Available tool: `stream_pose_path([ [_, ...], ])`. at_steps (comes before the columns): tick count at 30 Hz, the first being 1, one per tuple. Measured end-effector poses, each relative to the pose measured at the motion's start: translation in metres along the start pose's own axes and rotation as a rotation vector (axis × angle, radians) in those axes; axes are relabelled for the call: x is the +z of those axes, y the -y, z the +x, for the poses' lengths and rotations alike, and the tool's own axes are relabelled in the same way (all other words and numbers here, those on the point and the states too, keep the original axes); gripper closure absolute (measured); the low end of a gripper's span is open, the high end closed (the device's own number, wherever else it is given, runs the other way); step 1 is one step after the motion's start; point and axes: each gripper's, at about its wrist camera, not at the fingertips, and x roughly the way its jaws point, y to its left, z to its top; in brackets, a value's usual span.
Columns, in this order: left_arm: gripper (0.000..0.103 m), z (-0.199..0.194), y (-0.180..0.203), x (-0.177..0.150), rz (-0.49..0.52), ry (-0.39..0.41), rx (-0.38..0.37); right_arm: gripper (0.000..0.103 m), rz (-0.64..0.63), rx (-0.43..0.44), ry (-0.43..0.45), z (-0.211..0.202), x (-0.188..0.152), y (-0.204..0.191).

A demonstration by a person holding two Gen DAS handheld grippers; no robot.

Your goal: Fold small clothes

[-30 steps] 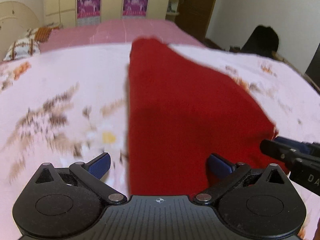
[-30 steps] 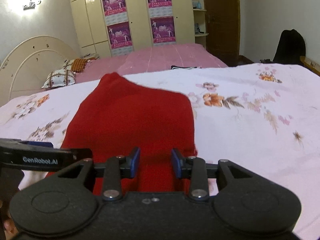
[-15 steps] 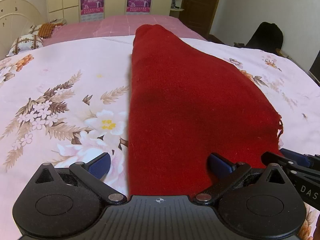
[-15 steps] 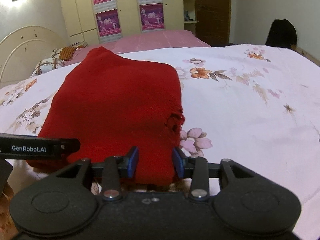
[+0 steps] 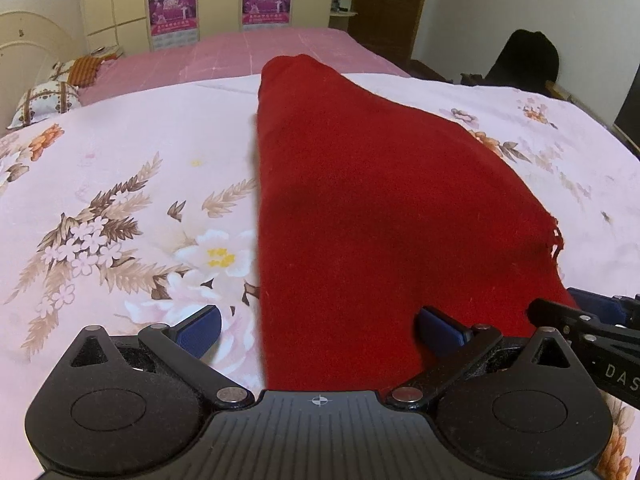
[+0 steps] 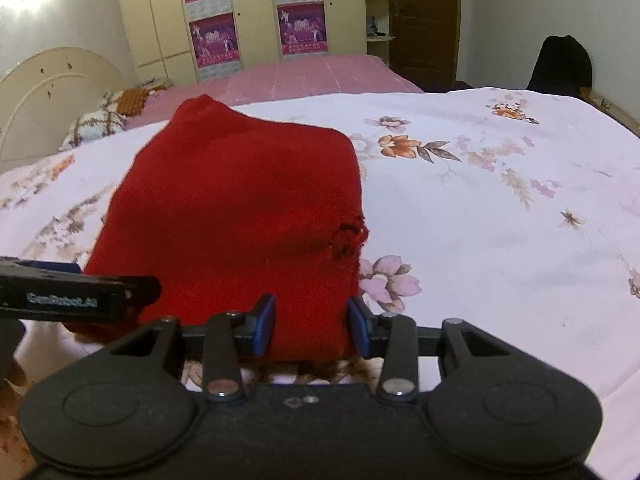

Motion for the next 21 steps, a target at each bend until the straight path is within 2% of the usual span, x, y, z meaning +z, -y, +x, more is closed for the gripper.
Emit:
stream_pose_path([
  [5, 0.000, -0.013, 0.001, -0.001, 0.010, 0.026, 0.007, 0.064, 0.006, -0.019, -0.015, -0.009, -0.003, -0.003],
  [12, 0.000, -0.023, -0.004, 0.025, -0.043, 0.100, -0.013, 0.063, 0.013, -0.018, 0.067, -0.032, 0.018, 0.003],
  [16, 0.000, -0.009, -0.004, 0.046, -0.059, 0.113, 0.014, 0.063, 0.027, 0.001, 0.097, -0.011, 0.045, 0.011],
  [21, 0.000, 0.025, -0.007, 0.060, -0.083, 0.068, 0.038, 0.063, 0.065, 0.041, 0.089, 0.027, 0.065, 0.020],
])
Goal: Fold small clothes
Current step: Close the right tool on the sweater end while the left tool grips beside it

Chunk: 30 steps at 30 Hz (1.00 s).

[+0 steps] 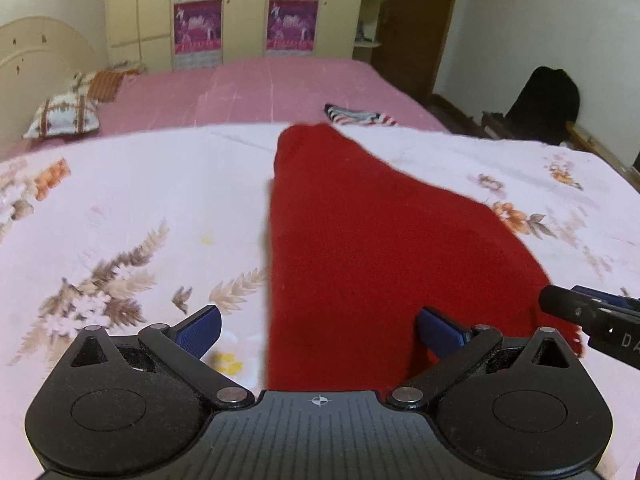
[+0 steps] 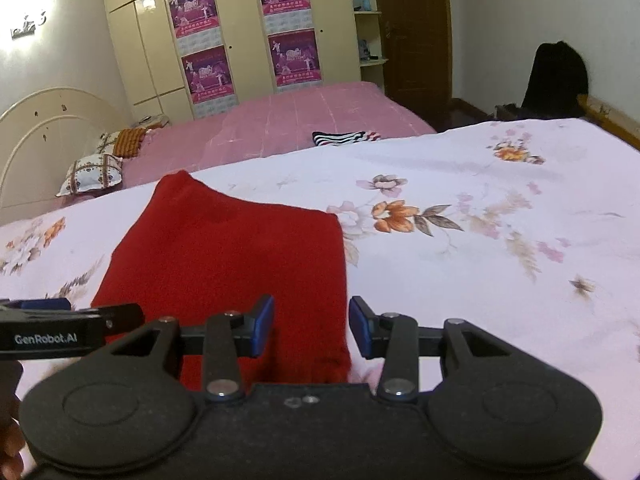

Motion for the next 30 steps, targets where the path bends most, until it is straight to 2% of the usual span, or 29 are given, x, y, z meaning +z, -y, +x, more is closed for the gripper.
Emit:
stream_pose_path([
  [4, 0.000, 0.015, -0.003, -0.005, -0.047, -0.031, -0.036, 0.061, -0.034, 0.015, -0.064, 0.029, -0.007, 0.002],
  [8, 0.000, 0.011, 0.000, -0.003, -0.051, -0.033, -0.031, 0.059, -0.014, 0.055, -0.065, 0.034, -0.011, 0.012],
  [10, 0.000, 0.008, 0.000, -0.002, -0.051, -0.033, -0.034, 0.049, 0.006, 0.071, -0.068, 0.032, -0.006, 0.018],
  [14, 0.000, 0.009, -0.003, 0.002, -0.057, -0.057, -0.051, 0.046, -0.004, 0.083, -0.051, 0.026, 0.001, 0.023],
  [16, 0.000, 0.010, -0.006, 0.004, -0.068, -0.066, -0.061, 0.039, 0.002, 0.102, -0.054, 0.027, 0.002, 0.024],
  [18, 0.000, 0.013, -0.007, 0.004, -0.077, -0.072, -0.071, 0.035, 0.019, 0.122, -0.070, 0.031, 0.002, 0.027],
  [20, 0.000, 0.017, -0.009, 0.003, -0.088, -0.080, -0.087, 0.035, 0.028, 0.127, -0.083, 0.035, 0.001, 0.027],
  [26, 0.000, 0.036, -0.025, -0.002, -0.202, -0.118, -0.201, 0.033, 0.091, 0.159, -0.104, 0.046, -0.005, 0.033],
  [30, 0.000, 0.039, -0.018, -0.002, -0.179, -0.112, -0.215, 0.030, 0.172, 0.203, -0.134, 0.055, -0.007, 0.045],
])
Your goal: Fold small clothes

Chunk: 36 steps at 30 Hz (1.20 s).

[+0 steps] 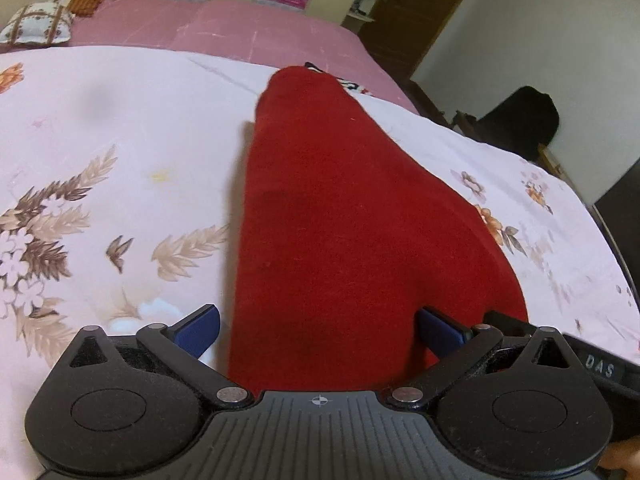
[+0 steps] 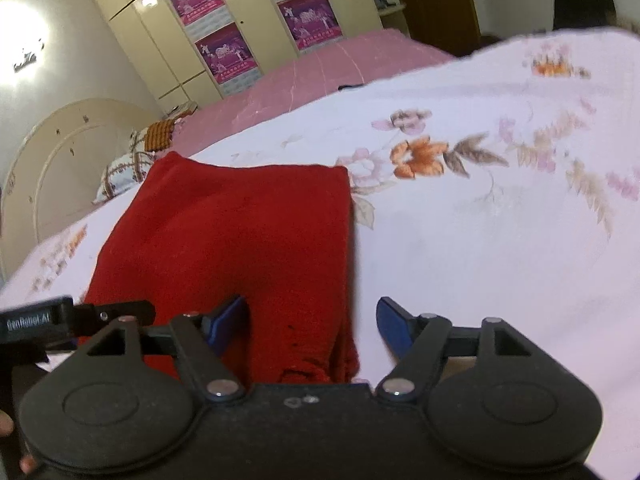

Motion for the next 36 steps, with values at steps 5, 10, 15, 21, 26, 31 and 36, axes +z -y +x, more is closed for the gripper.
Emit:
stream_pose_path([
  [5, 0.000, 0.004, 0.014, -0.003, 0.053, -0.013, -0.007, 0.049, 0.050, 0.064, -0.006, 0.001, -0.001, -0.001],
  [10, 0.000, 0.004, 0.012, -0.002, 0.047, -0.011, -0.021, 0.048, 0.063, 0.065, -0.018, 0.002, 0.000, -0.004],
  [15, 0.004, 0.001, 0.013, -0.003, 0.048, -0.004, -0.016, 0.048, 0.094, 0.069, -0.015, 0.006, 0.000, -0.005],
  [21, 0.015, -0.006, 0.006, -0.001, 0.041, -0.011, -0.034, 0.068, 0.055, 0.062, -0.003, -0.002, 0.001, -0.014],
  [26, 0.018, -0.003, 0.005, 0.000, 0.037, -0.018, -0.042, 0.060, 0.089, 0.074, -0.015, 0.007, 0.001, -0.010],
  [31, 0.035, -0.014, 0.010, 0.000, 0.066, -0.007, -0.039, 0.070, 0.058, 0.050, -0.003, 0.001, 0.000, -0.020],
  [36, 0.039, -0.019, 0.015, 0.000, 0.092, 0.009, -0.036, 0.073, 0.080, 0.059, 0.020, -0.004, 0.000, -0.022],
])
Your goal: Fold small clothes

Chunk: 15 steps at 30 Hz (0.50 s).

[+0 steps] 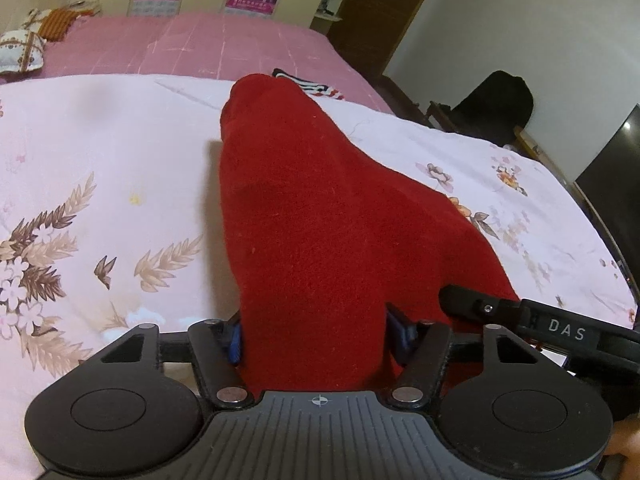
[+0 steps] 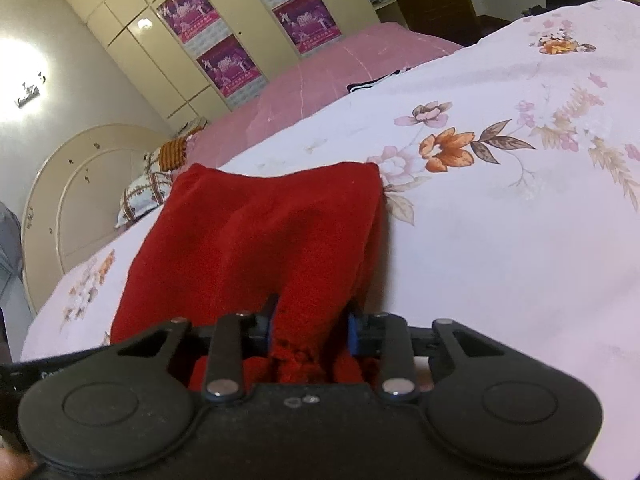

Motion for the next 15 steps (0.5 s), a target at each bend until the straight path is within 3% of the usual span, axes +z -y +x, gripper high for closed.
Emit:
stream_pose_path([
  [5, 0.042, -0.008, -0.002, 0.002, -0.017, 0.010, -0.009, 0.073, 0.043, 0.028, 0.010, -0.003, 0.001, 0.002],
  [15, 0.042, -0.057, -0.025, 0.002, 0.002, 0.033, 0.005, 0.074, 0.022, 0.111, 0.021, -0.018, -0.002, -0.037],
])
